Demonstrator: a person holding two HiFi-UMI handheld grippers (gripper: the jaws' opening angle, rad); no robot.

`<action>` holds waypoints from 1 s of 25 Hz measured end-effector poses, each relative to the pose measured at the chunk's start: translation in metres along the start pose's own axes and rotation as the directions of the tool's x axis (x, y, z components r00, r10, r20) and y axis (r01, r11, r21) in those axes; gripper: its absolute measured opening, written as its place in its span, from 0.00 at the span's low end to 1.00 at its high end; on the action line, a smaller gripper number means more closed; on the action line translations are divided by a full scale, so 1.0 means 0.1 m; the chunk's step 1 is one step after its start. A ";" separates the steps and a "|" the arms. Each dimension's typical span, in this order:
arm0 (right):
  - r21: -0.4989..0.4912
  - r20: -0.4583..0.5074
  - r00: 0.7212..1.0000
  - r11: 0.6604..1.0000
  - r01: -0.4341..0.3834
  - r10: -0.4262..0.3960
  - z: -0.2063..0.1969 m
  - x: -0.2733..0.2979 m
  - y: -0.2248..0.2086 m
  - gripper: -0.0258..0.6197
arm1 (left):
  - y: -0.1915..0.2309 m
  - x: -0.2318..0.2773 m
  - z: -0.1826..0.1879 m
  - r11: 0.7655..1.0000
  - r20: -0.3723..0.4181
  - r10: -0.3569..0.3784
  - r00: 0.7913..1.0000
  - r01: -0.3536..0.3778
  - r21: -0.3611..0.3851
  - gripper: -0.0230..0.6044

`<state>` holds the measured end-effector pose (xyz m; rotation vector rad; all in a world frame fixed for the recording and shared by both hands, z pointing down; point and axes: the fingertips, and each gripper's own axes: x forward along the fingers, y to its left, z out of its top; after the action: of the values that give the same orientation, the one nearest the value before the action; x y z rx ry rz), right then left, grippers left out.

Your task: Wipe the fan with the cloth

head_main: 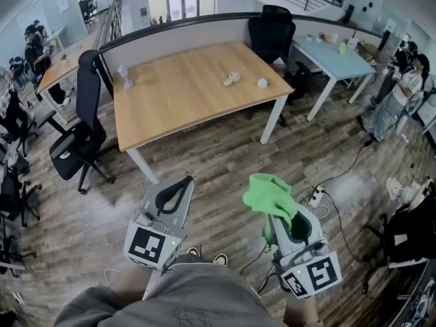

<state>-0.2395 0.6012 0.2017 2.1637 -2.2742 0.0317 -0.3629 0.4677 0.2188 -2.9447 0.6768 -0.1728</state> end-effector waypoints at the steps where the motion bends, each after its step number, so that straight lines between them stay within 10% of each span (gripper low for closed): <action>1: 0.003 0.000 1.000 1.000 0.004 -0.004 -0.01 0.01 -0.02 0.20 | 0.00 0.02 -0.01 1.000 -0.001 -0.001 1.000 0.001 -0.002 0.04; 19: 0.020 -0.012 1.000 1.000 0.002 -0.002 -0.14 0.01 -0.27 0.20 | -0.06 0.21 0.00 1.000 0.061 0.017 0.998 -0.016 -0.016 0.05; 21: 0.027 -0.011 1.000 1.000 0.004 -0.004 -0.16 0.01 -0.31 0.20 | 0.00 0.23 0.00 0.996 0.084 0.049 0.995 -0.042 -0.083 0.60; 25: 0.036 -0.018 1.000 0.999 -0.003 0.003 -0.20 0.07 -0.38 0.20 | 0.07 0.32 -0.08 0.995 0.046 0.062 0.997 -0.057 -0.086 0.69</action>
<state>-0.2024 0.5930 0.2226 2.1673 -2.2846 0.0927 -0.3380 0.4469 0.2282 -2.9936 0.7828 -0.0678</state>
